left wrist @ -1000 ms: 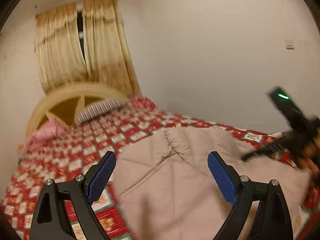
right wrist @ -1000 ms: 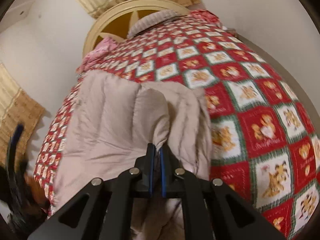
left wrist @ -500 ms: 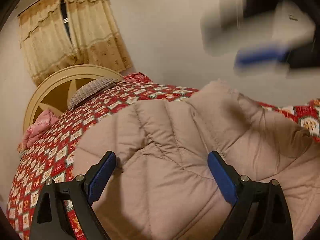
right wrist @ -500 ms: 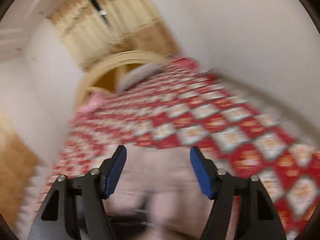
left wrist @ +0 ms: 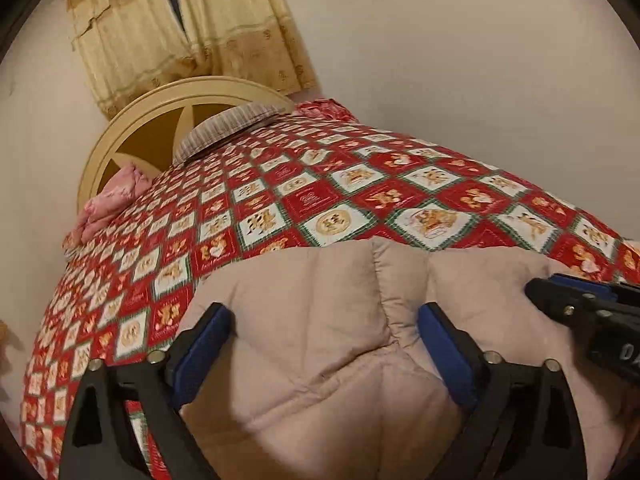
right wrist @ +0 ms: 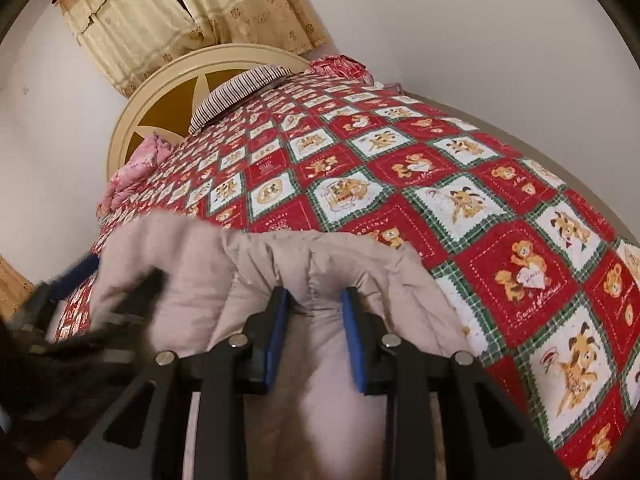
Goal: Fold large clothes
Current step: 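Press the folded jacket bundle flat with both tools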
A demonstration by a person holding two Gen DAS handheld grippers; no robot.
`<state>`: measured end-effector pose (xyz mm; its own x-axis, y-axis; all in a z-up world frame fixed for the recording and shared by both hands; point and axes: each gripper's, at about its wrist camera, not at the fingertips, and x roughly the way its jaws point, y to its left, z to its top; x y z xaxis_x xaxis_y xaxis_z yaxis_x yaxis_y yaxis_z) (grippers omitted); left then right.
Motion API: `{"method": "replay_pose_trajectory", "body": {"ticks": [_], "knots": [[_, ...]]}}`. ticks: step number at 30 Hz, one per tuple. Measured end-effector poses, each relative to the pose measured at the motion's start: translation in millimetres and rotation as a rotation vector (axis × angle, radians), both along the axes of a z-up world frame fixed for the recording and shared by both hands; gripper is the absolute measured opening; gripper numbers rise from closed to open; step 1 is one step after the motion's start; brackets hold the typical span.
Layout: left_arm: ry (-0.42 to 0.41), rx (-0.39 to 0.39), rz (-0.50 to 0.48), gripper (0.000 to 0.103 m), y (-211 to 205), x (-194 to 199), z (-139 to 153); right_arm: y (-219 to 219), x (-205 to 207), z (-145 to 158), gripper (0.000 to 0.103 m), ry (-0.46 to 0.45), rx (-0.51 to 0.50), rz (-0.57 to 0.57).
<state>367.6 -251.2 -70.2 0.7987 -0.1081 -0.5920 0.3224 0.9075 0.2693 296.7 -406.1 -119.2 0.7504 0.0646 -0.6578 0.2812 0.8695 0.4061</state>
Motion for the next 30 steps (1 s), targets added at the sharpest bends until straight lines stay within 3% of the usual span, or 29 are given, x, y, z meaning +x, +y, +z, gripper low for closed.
{"method": "replay_pose_trajectory", "body": {"ticks": [5,30], "knots": [[0.061,-0.073,0.011,0.102,13.3,12.6,-17.2,3.4,2.7,-12.1,0.031,-0.002,0.001,0.003],[0.131,-0.137,0.03,0.102,23.0,27.0,-42.8,12.6,16.9,-30.0,0.032,0.055,-0.072,-0.012]]}}
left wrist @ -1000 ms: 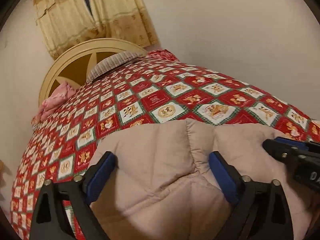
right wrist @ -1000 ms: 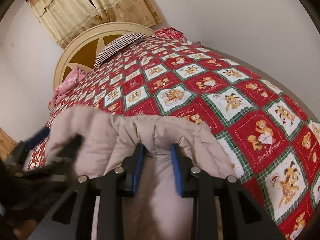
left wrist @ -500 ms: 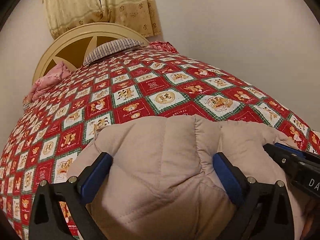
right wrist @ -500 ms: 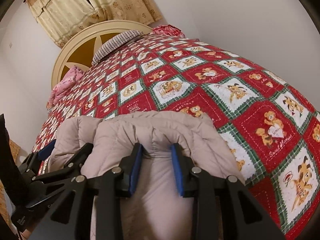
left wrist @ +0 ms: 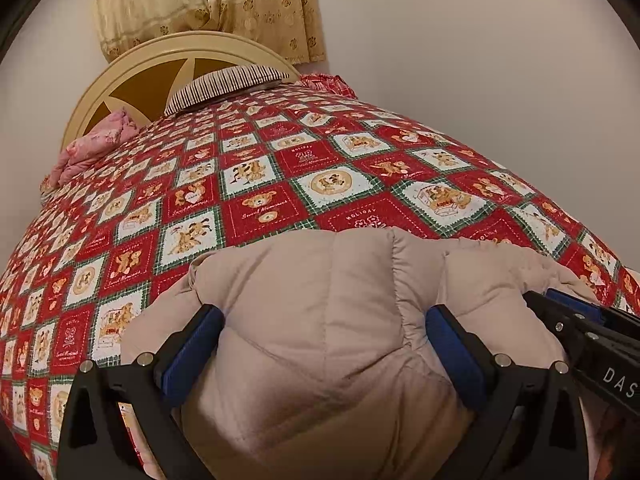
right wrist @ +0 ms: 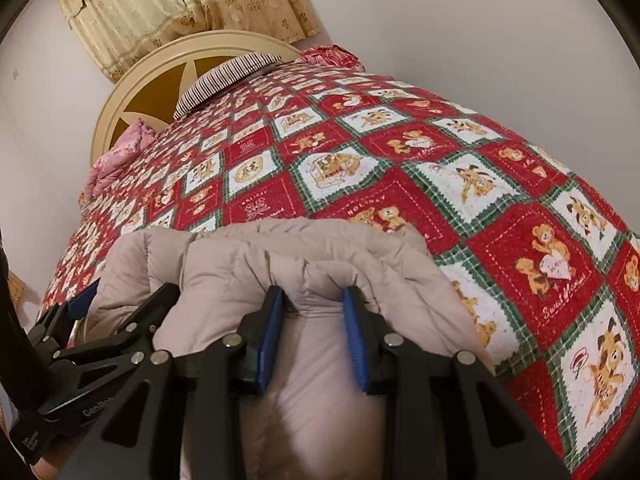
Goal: Fold large clothes
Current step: 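Press the folded jacket bundle flat with both tools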
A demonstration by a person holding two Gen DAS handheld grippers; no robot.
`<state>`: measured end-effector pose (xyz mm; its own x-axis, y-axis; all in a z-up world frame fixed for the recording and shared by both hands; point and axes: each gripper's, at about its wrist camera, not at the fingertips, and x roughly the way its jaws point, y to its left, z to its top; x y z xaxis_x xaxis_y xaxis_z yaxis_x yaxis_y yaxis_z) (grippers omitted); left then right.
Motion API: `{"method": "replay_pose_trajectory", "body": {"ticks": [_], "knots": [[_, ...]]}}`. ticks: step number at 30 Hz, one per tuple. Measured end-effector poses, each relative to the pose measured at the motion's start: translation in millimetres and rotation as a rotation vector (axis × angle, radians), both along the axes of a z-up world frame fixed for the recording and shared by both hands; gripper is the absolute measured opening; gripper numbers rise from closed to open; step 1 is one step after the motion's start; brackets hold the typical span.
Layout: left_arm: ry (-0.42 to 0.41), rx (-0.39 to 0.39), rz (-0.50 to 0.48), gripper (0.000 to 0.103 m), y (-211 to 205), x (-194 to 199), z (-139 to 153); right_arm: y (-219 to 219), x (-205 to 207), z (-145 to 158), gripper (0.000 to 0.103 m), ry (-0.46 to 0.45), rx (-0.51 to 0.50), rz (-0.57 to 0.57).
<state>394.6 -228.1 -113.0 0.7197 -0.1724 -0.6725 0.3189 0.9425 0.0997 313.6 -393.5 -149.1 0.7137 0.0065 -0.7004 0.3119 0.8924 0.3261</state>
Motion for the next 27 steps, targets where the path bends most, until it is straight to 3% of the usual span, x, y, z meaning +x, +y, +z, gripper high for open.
{"method": "replay_pose_trajectory", "body": {"ticks": [27], "knots": [[0.015,-0.002,0.015,0.102,-0.4,4.3,-5.0,4.0,9.6,-4.7,0.035,0.022,-0.042,-0.002]]}}
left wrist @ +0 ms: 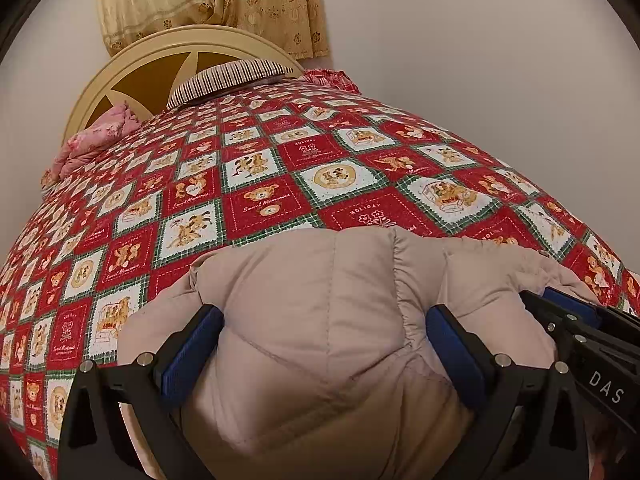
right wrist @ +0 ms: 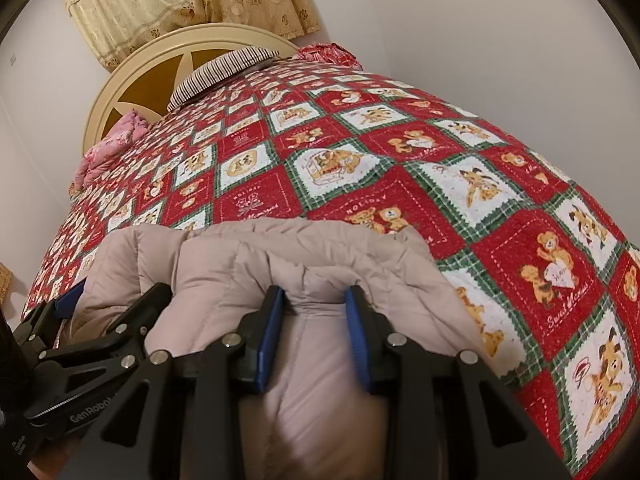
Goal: Fold large clothes
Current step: 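Press the folded jacket bundle flat with both tools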
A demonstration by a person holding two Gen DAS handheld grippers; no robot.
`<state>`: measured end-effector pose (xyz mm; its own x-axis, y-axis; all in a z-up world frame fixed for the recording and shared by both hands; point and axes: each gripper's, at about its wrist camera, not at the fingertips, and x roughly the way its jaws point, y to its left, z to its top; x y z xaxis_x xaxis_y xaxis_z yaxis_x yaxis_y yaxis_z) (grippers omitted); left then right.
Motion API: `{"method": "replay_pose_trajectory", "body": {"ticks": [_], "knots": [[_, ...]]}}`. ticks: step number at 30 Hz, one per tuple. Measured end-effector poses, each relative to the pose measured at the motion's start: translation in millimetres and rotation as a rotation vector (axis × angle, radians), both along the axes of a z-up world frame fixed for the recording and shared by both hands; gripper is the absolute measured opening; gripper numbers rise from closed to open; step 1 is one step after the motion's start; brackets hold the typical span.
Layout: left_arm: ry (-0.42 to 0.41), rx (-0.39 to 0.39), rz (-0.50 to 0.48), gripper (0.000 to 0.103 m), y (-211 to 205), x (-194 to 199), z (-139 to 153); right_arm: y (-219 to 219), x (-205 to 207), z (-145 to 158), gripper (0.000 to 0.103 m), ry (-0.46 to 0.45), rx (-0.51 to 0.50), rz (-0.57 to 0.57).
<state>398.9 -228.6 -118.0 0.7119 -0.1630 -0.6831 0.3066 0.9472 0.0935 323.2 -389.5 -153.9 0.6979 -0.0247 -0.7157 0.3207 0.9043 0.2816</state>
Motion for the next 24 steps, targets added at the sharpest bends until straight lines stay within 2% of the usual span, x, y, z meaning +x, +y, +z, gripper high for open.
{"method": "replay_pose_trajectory", "body": {"ticks": [24], "knots": [[0.009,0.01,0.004,0.102,3.1,1.4,-3.5,0.7,2.9,0.1,0.035,0.002,0.002,-0.001]]}}
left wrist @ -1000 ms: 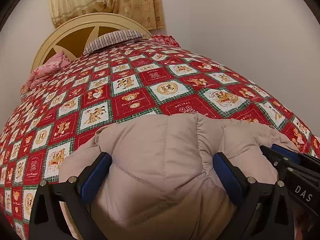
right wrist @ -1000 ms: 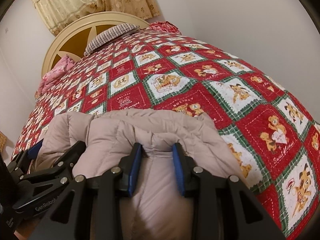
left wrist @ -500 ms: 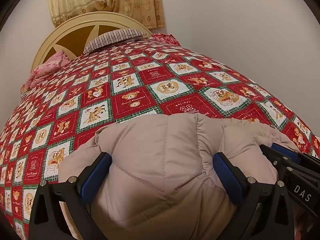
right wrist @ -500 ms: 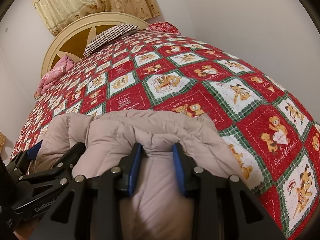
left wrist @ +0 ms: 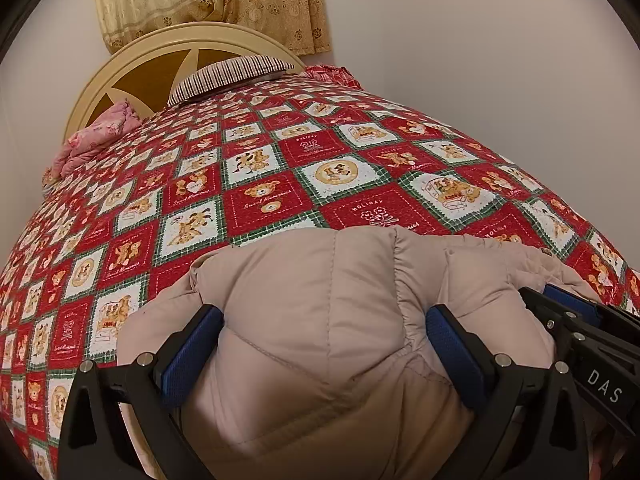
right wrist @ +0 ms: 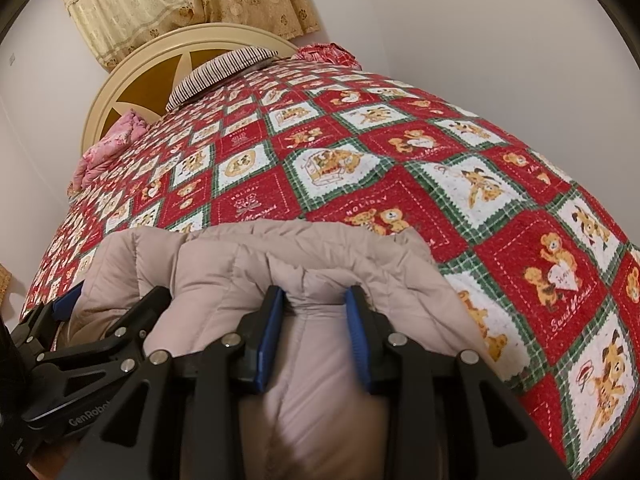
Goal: Fold large clothes
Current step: 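Press the folded jacket bundle flat with both tools, then grasp the jacket bundle with the right tool and lift it off the quilt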
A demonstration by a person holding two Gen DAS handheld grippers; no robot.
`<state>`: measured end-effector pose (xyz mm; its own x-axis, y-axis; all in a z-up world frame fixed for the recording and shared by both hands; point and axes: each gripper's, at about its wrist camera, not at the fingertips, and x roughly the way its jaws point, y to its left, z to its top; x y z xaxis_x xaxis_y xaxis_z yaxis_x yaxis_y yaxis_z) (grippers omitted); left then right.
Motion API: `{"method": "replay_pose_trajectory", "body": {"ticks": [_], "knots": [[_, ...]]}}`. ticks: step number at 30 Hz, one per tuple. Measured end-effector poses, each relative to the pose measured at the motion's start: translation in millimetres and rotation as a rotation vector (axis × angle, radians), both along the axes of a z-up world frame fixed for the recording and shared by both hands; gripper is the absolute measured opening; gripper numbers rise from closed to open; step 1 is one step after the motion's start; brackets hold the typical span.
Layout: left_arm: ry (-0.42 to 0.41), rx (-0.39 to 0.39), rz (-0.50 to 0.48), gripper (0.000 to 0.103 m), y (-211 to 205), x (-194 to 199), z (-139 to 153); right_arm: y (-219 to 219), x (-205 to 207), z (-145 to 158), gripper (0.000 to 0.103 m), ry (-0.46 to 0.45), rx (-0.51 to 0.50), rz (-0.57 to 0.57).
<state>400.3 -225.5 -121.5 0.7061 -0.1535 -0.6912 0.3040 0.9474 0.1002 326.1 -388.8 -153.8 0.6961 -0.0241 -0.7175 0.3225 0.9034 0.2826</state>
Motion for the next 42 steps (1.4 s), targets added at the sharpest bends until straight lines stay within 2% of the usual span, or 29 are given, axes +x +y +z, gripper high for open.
{"method": "replay_pose_trajectory", "body": {"ticks": [19,23,27,29,31,32,33,35,37,39,42], "knots": [[0.003,0.011,0.003,0.102,-1.2,0.1,0.2,-4.4,2.3,-4.4,0.036,-0.007,0.025,0.004],[0.005,0.016,0.003,0.102,-1.1,-0.3,0.3,-8.4,1.9,-6.6,0.036,-0.018,0.056,0.006],[0.028,-0.033,-0.021,0.102,15.9,-13.9,14.0,-11.2,1.5,-7.8,0.036,-0.025,0.081,0.009],[0.008,-0.065,-0.025,0.102,28.0,-29.1,26.9,-13.0,-0.5,-5.7,0.036,-0.031,0.094,0.014],[-0.039,-0.112,-0.03,0.102,51.5,-52.4,38.3,-16.5,-1.6,-0.9,0.042,-0.027,0.119,0.034],[-0.054,-0.13,-0.037,0.102,64.5,-62.8,39.8,-18.5,-3.6,4.2,0.052,-0.027,0.135,0.058],[-0.053,-0.133,-0.039,0.102,74.6,-69.2,37.3,-20.9,-8.5,12.6,0.073,-0.032,0.141,0.086],[-0.026,-0.135,-0.04,0.102,87.7,-73.6,28.3,-25.4,-22.1,26.1,0.103,-0.046,0.091,0.069],[0.003,-0.199,-0.047,0.102,105.3,-78.2,17.1,-29.5,-37.3,34.1,0.103,-0.052,0.016,0.076],[0.036,-0.281,-0.061,0.102,118.4,-81.6,9.8,-33.8,-48.2,27.8,0.103,-0.008,-0.029,0.096],[0.087,-0.378,-0.085,0.102,124.2,-80.6,2.5,-51.3,-64.0,11.8,0.103,0.009,0.073,0.134]]}}
